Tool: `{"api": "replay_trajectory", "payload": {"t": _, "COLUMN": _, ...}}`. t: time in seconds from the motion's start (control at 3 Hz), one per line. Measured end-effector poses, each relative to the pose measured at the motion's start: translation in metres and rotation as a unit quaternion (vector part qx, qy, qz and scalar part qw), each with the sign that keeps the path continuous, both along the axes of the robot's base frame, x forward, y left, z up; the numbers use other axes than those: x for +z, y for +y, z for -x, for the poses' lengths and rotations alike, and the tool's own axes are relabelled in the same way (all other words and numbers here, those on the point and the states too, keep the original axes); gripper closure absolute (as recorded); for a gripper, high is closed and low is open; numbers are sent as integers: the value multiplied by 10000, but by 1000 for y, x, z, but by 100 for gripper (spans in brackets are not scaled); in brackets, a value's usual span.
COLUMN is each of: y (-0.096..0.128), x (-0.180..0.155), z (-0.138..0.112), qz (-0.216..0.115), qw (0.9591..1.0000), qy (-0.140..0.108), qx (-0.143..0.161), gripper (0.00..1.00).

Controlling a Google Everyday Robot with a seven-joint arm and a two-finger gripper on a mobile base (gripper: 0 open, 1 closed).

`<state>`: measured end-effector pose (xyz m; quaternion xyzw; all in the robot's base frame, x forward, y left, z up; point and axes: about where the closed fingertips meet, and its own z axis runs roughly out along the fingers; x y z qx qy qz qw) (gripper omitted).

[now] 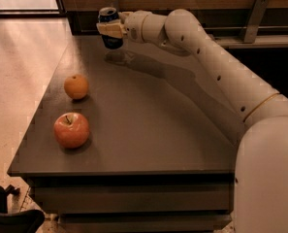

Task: Knock pepsi can over

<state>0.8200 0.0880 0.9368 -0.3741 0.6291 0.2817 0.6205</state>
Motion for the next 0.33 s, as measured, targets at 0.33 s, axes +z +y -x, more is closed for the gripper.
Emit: {"api": "replay_trajectory", "payload": {"t": 0.33, "y": -2, "x": 33, "z": 9, "qz": 84, "qw": 9995, "qy": -262, "qx": 166, "gripper": 100}}
